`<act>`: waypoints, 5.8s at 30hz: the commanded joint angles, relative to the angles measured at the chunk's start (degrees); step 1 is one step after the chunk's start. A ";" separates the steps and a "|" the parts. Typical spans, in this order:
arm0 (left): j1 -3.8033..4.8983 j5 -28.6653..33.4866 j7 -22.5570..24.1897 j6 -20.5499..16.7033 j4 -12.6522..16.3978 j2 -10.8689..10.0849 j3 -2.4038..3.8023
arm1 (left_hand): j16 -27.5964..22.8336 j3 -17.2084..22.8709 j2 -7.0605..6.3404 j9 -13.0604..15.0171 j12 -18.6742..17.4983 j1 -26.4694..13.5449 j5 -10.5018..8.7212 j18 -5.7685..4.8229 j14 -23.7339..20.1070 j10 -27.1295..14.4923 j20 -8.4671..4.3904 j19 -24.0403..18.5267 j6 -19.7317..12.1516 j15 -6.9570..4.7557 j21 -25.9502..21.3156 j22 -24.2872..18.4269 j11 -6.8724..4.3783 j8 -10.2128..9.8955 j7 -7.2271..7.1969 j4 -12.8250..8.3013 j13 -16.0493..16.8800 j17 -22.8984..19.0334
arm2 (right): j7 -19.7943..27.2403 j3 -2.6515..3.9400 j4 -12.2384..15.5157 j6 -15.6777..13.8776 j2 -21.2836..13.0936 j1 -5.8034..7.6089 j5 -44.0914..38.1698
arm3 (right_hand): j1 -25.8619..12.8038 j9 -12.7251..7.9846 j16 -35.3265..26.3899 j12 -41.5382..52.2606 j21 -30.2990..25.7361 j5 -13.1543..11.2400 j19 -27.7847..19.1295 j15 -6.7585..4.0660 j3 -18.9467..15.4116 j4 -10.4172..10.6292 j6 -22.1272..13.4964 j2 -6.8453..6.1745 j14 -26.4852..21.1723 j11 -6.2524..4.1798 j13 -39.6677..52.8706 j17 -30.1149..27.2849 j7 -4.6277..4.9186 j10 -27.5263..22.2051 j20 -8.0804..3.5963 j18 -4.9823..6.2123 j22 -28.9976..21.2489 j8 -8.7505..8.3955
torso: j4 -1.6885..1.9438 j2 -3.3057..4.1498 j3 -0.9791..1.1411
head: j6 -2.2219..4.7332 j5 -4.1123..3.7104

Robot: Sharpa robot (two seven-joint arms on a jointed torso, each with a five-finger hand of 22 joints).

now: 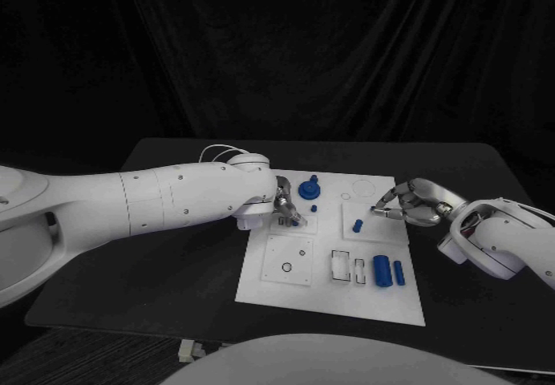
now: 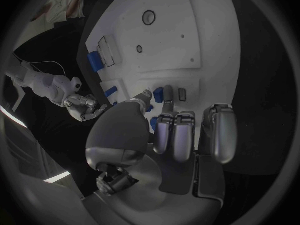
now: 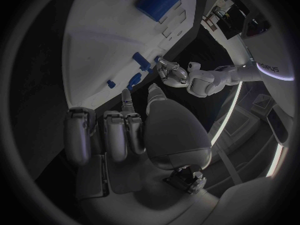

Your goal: Assemble the parts on the task board

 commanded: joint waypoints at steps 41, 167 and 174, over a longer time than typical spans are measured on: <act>4.20 0.21 4.53 -6.78 7.04 -6.20 0.10 | 0.15 -12.14 -0.01 3.02 0.23 -2.99 -0.64 0.61 5.95 5.97 -0.47 2.81 1.00 -0.59 0.46 9.82 -0.72 3.93 -1.18 4.47 15.02 15.08 | 1.26 0.02 0.10 -1.68 -0.75 -0.34 -0.02 | -0.03 0.13 0.15 0.15 -0.38 -0.32 3.41 0.57 -0.61 0.33 -0.09 0.18 5.91 0.52 15.06 15.09 0.12 5.86 0.29 0.93 13.24 0.10 | -0.05 -0.08 -0.01 | 0.00 -0.36; 1.34 -1.66 9.25 7.69 -22.11 6.89 0.09 | 0.15 -15.51 3.89 -2.26 0.23 10.34 14.55 0.49 5.95 5.97 -0.10 2.83 3.21 -0.27 0.63 11.65 -0.53 -0.31 -1.08 3.05 15.02 15.08 | 2.43 0.02 0.85 -2.37 -0.74 -0.34 -0.01 | -1.99 0.17 0.15 0.15 -0.27 -0.17 3.53 0.67 -1.45 0.41 -0.01 1.64 5.91 0.65 15.06 15.09 0.14 5.86 0.39 0.89 13.31 0.13 | 0.00 -0.01 0.01 | 0.00 -1.03; 1.29 -1.66 9.22 7.78 -22.14 6.97 0.09 | 0.15 -15.03 3.81 -2.35 0.23 11.13 16.06 0.51 5.95 5.97 -0.13 2.81 3.28 -0.31 0.47 11.64 -0.59 -0.58 -1.15 2.73 15.02 15.08 | 2.39 0.02 0.89 -2.37 -0.82 -0.34 -0.01 | -1.99 0.17 0.15 0.15 -0.27 -0.17 3.53 0.67 -1.45 0.41 -0.01 1.64 5.91 0.65 15.06 15.09 0.14 5.86 0.39 0.89 13.31 0.13 | 0.00 0.00 0.01 | 0.00 -1.07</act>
